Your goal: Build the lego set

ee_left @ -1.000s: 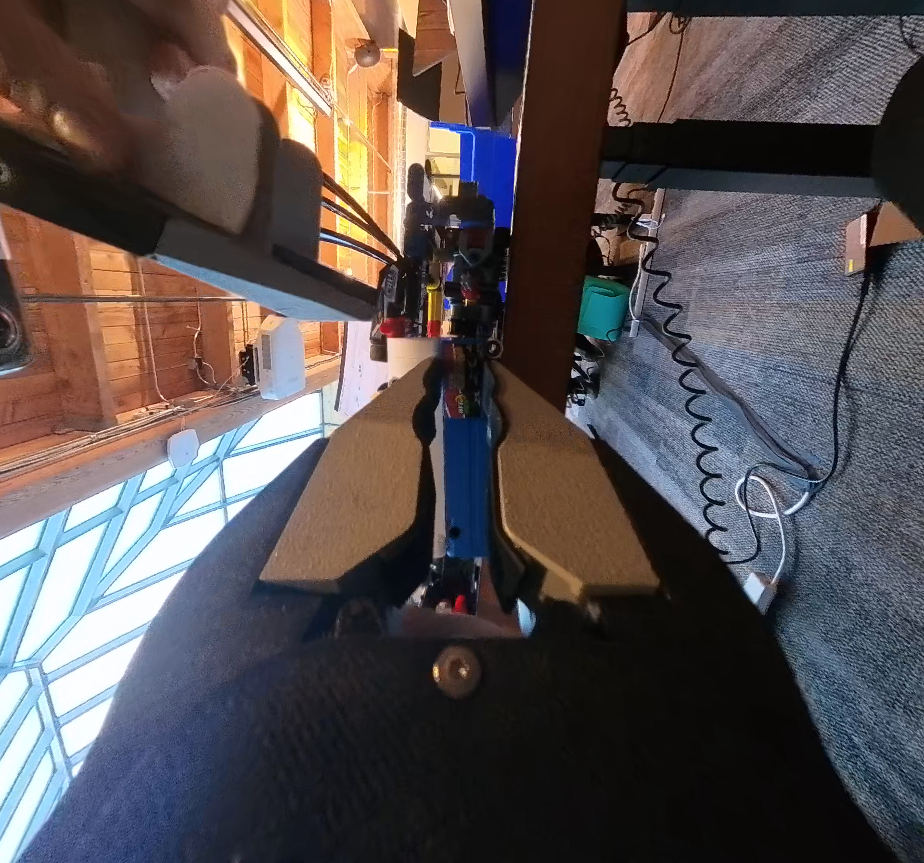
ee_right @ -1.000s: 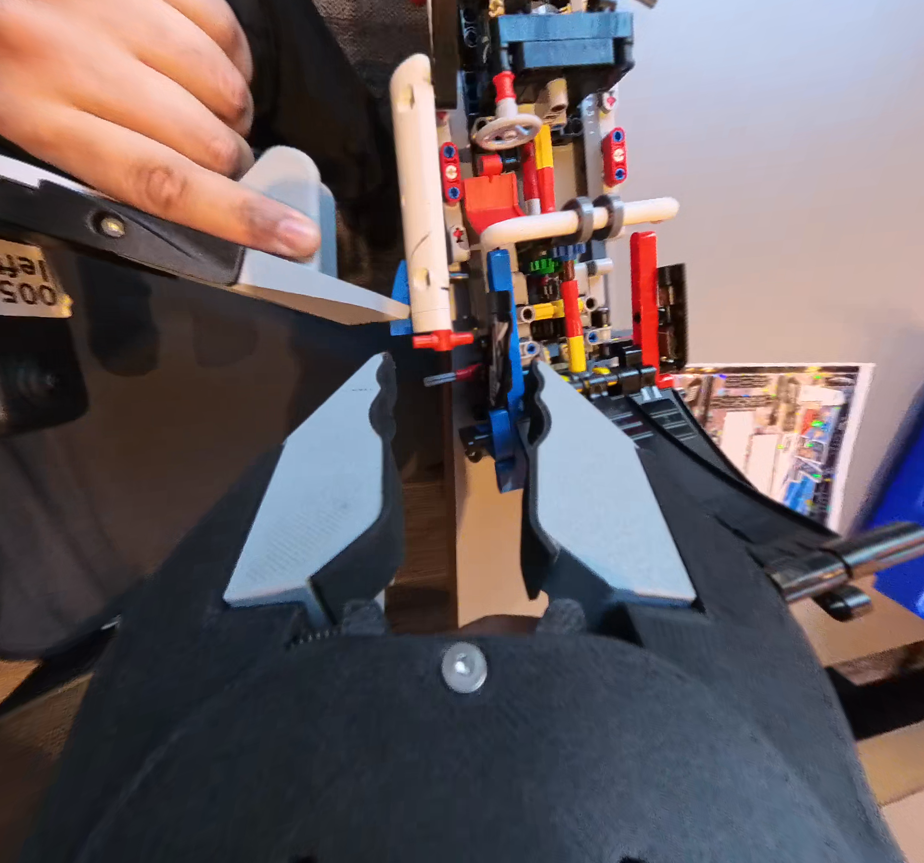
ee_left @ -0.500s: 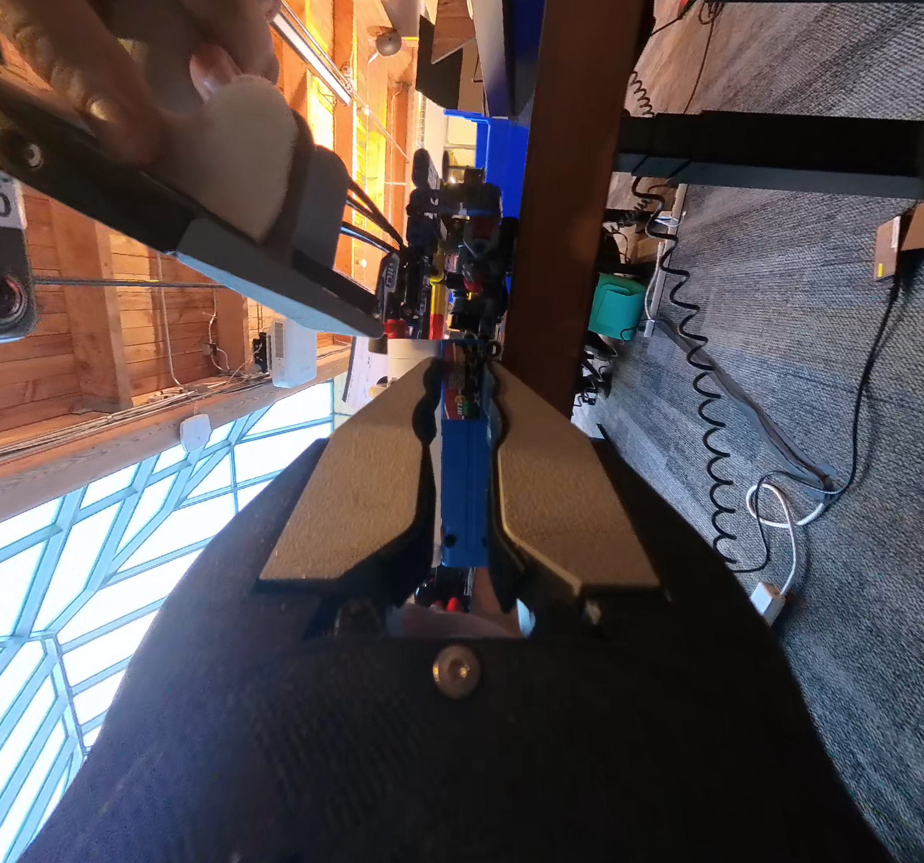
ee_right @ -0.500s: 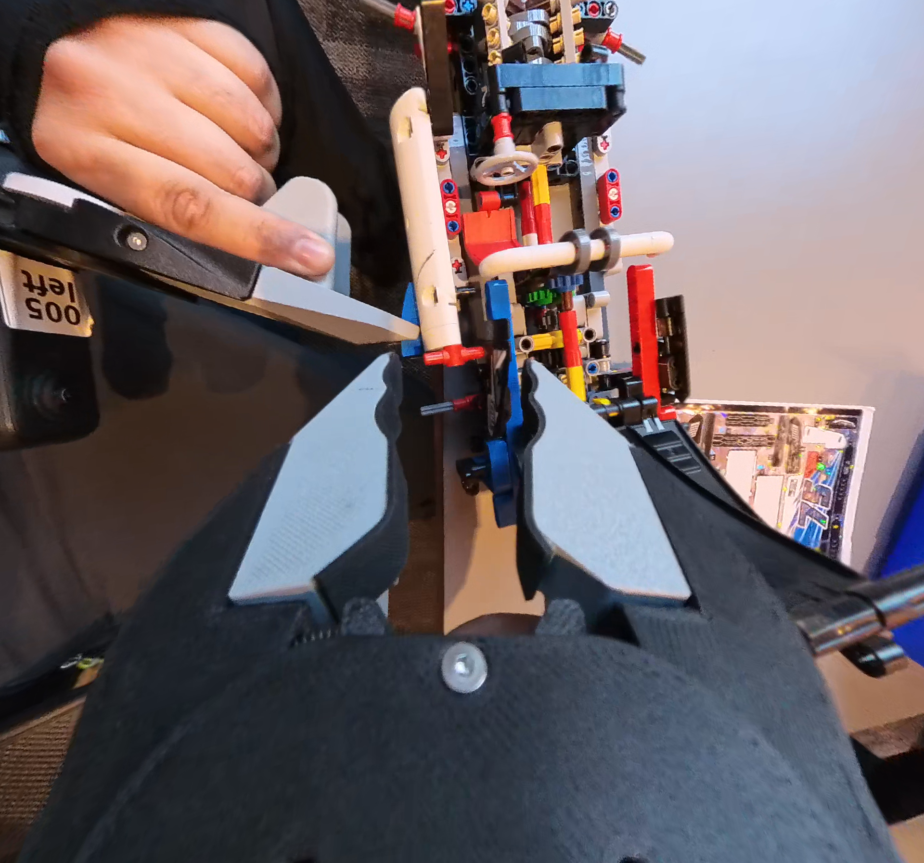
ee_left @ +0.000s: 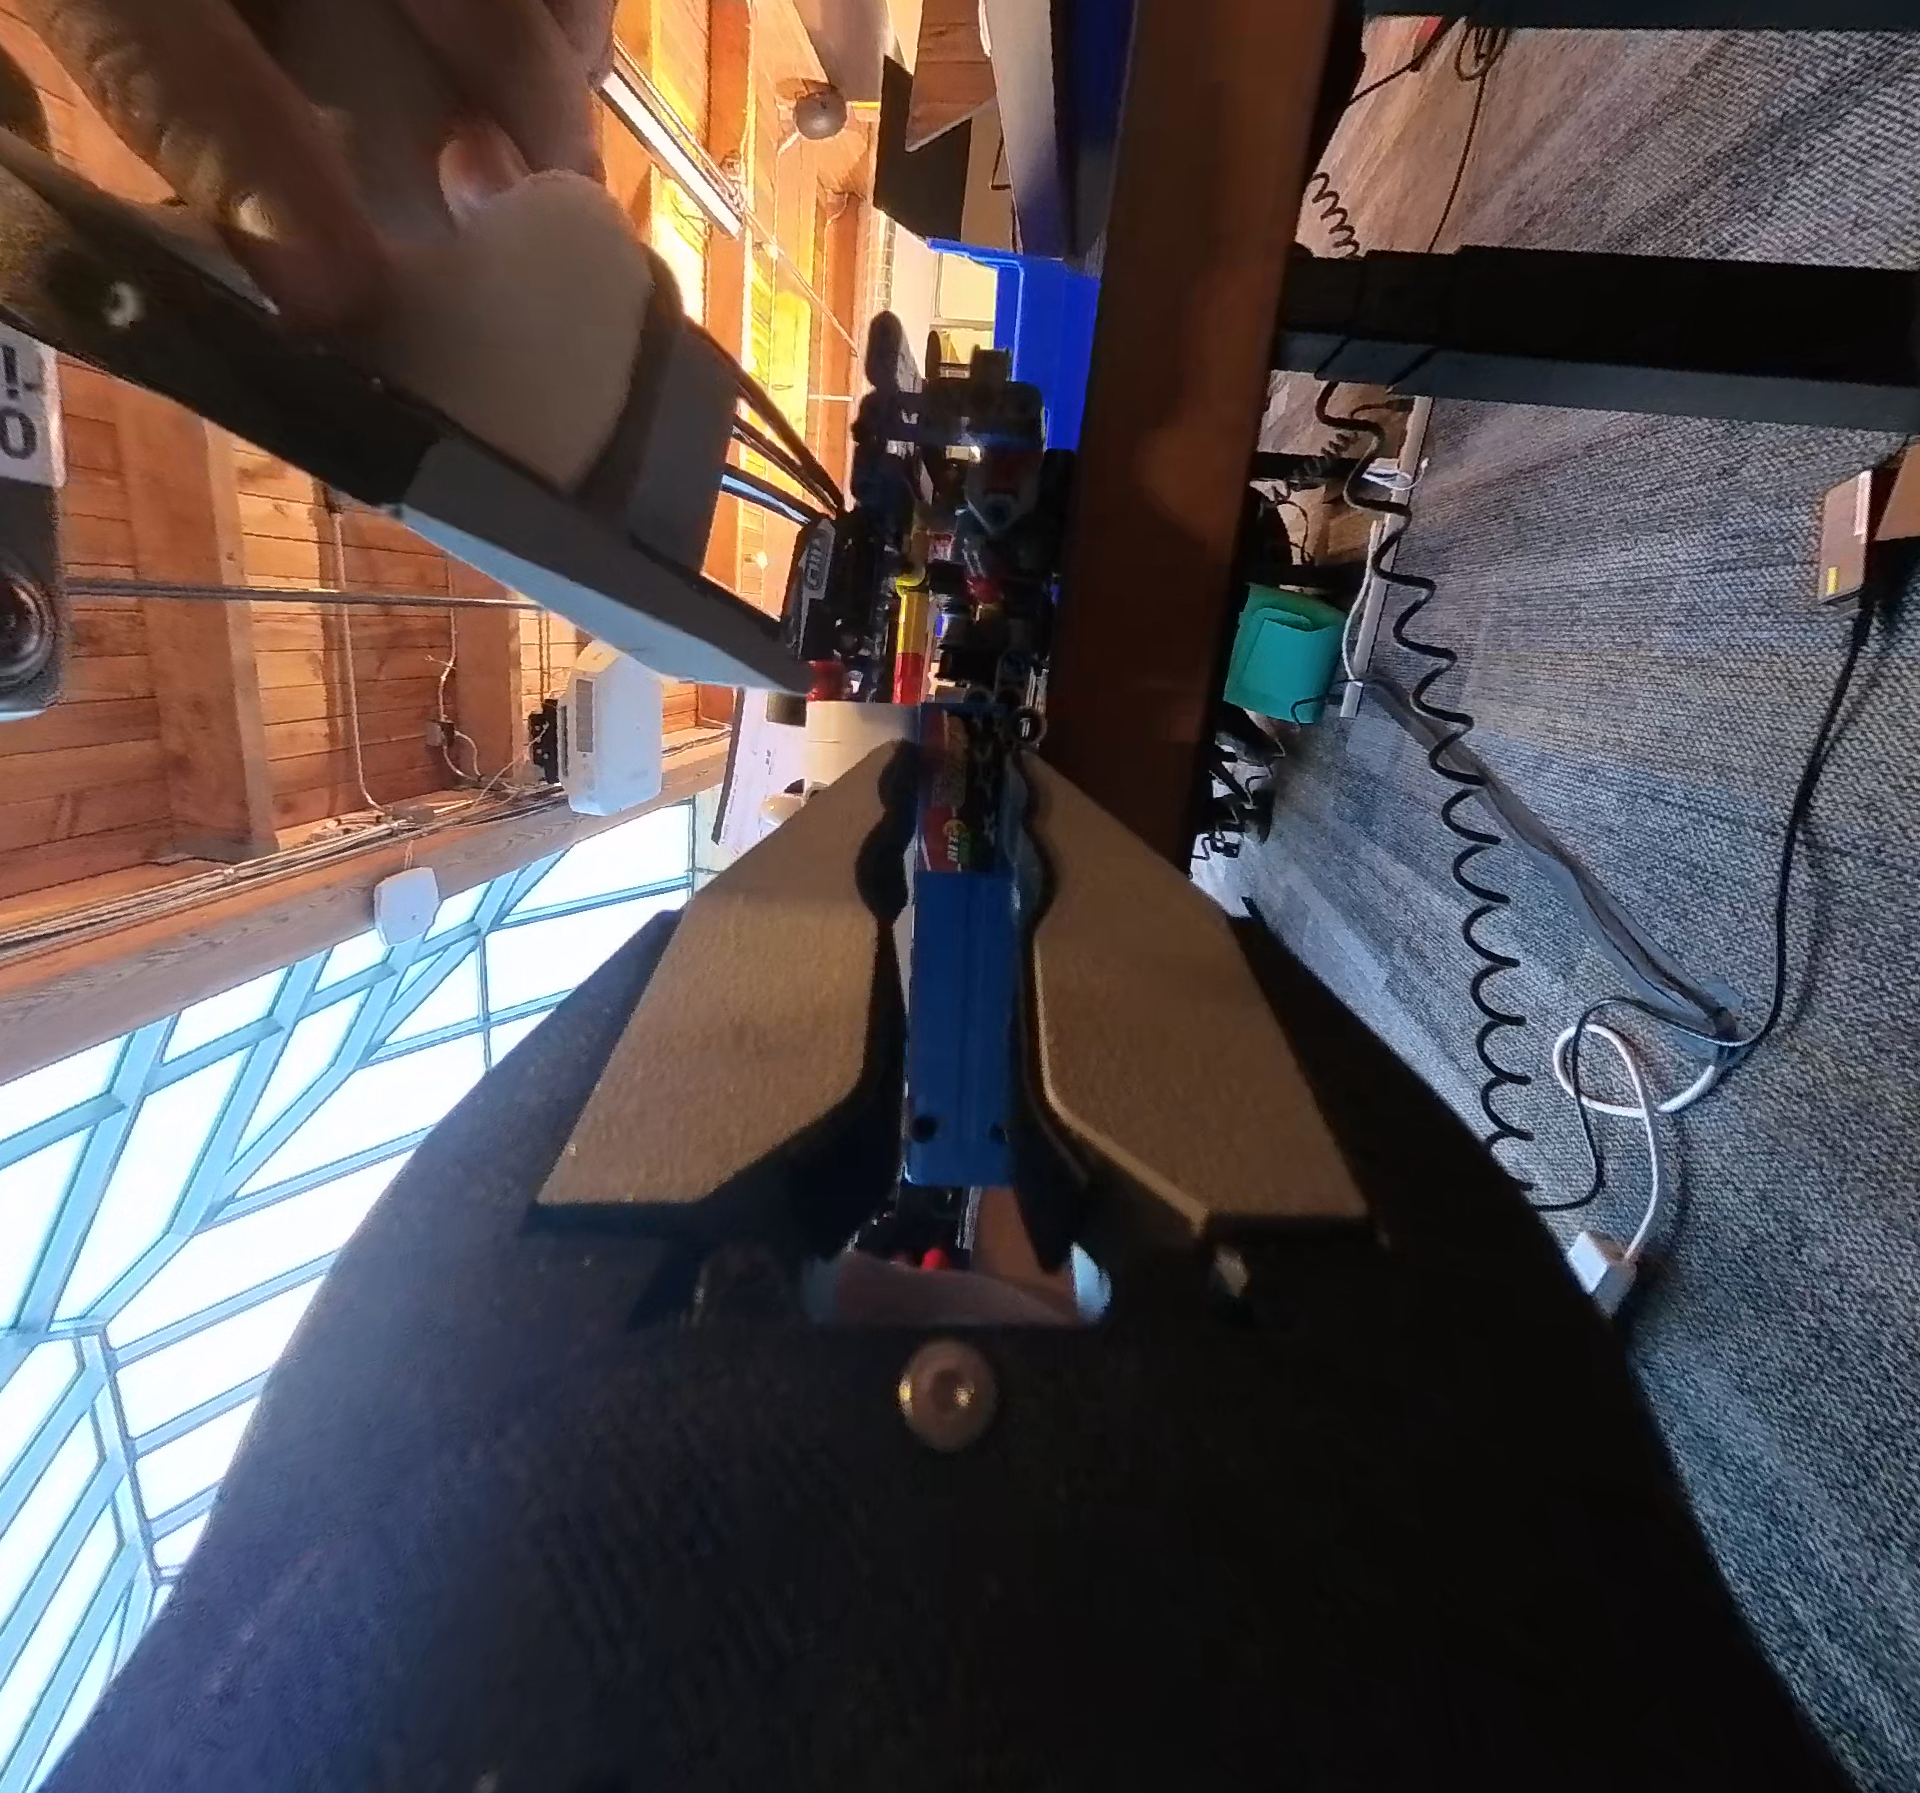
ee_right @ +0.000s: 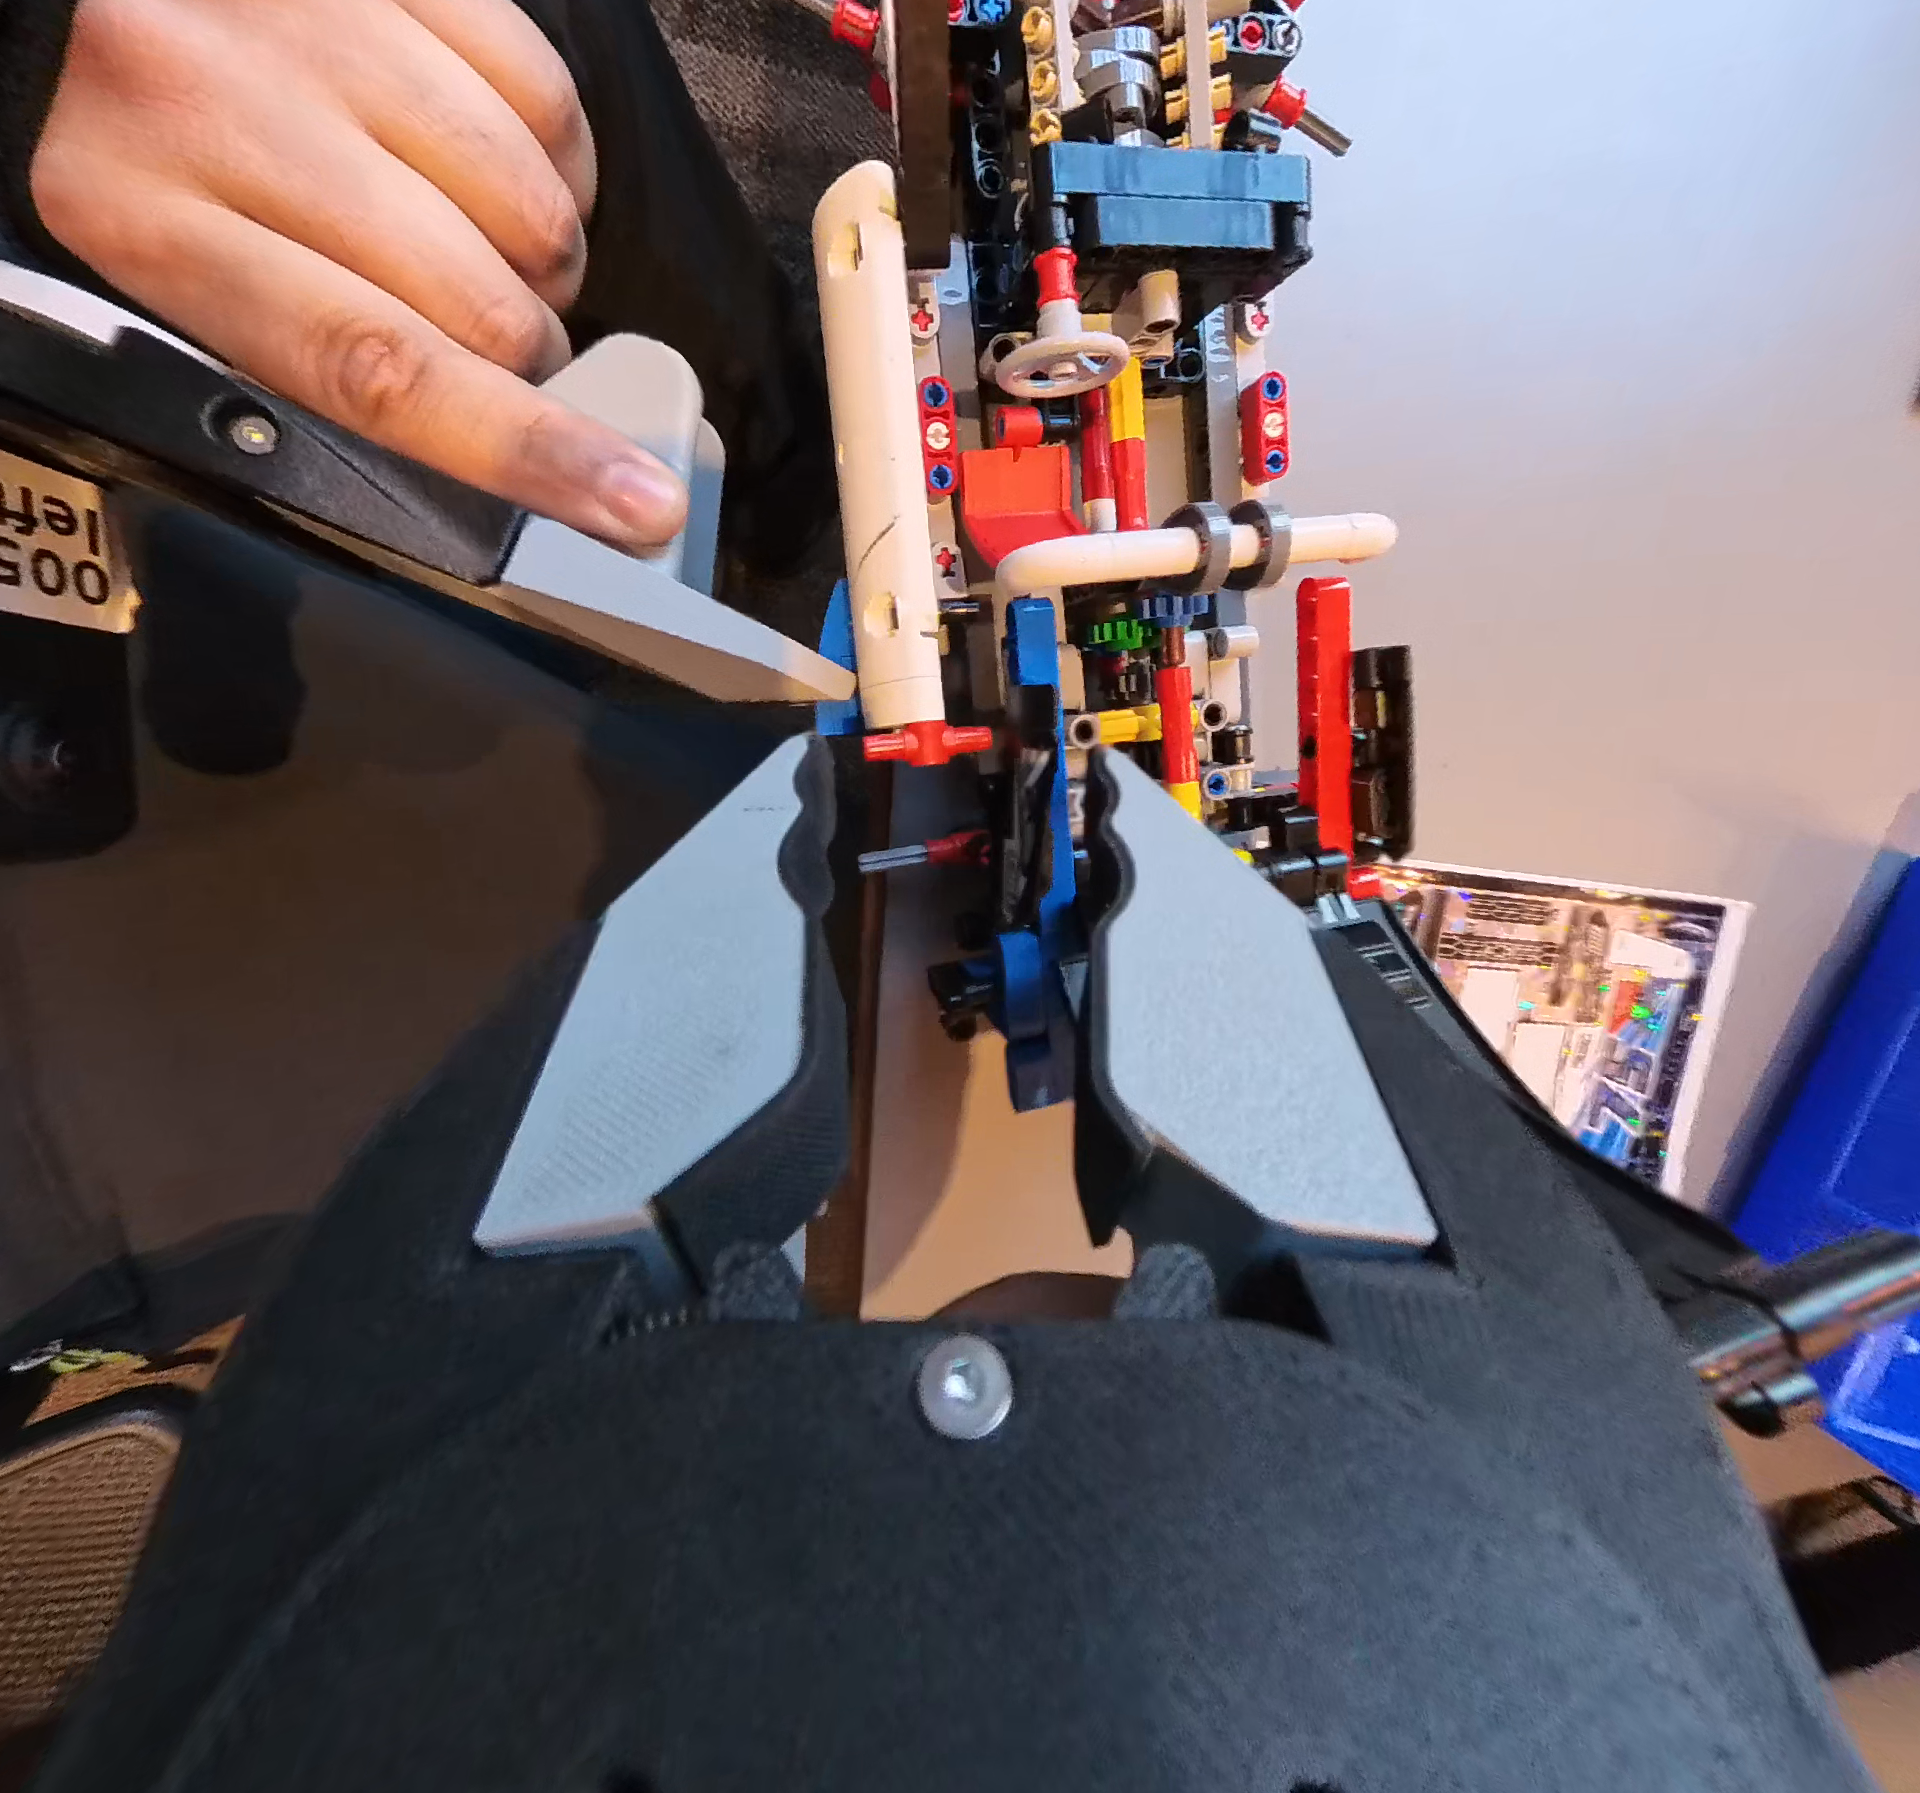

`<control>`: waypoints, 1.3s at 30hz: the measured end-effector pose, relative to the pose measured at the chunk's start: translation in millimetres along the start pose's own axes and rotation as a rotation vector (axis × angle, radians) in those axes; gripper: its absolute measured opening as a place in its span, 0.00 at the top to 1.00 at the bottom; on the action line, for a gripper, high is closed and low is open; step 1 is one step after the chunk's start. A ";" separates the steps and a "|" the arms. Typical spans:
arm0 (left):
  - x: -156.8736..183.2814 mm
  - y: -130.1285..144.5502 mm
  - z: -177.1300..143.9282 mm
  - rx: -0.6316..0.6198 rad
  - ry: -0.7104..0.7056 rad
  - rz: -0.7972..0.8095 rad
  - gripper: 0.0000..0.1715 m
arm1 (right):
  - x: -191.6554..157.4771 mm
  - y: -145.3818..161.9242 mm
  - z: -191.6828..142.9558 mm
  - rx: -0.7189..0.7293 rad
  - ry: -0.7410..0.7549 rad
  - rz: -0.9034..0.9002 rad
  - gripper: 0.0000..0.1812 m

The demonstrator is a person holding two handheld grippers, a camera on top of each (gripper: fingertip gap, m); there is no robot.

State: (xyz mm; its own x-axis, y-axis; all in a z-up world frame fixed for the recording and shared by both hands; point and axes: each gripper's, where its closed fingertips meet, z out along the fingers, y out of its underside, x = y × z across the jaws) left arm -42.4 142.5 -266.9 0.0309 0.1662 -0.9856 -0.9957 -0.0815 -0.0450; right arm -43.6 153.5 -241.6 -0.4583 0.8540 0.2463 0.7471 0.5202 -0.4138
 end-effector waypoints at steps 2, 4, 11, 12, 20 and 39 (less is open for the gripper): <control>-0.4 -0.4 0.1 -0.001 -0.001 0.001 0.92 | 3.3 -1.5 0.0 -0.002 0.016 -0.013 0.71; -1.1 -0.5 0.7 -0.003 -0.002 0.001 0.92 | 2.5 -1.1 2.5 -0.022 0.006 -0.017 0.69; -1.3 -0.5 1.1 -0.021 0.005 -0.008 0.92 | -6.1 7.9 10.7 -0.119 -0.032 0.000 0.68; -1.1 -1.4 0.4 -0.020 0.007 -0.008 0.92 | -8.8 6.9 10.0 -0.116 -0.041 0.014 0.70; 1.7 -8.7 -11.1 -0.009 0.017 -0.007 0.92 | -23.6 9.4 4.7 -0.124 -0.025 0.035 0.70; -2.2 -25.1 -19.8 0.014 0.007 -0.027 0.92 | -39.1 14.1 -4.8 -0.092 -0.006 0.072 0.73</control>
State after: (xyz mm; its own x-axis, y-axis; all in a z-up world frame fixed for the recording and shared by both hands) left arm -15.7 124.7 -266.8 0.0586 0.1612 -0.9852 -0.9956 -0.0630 -0.0695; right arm -12.9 127.5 -252.9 -0.4049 0.8891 0.2135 0.8189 0.4565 -0.3478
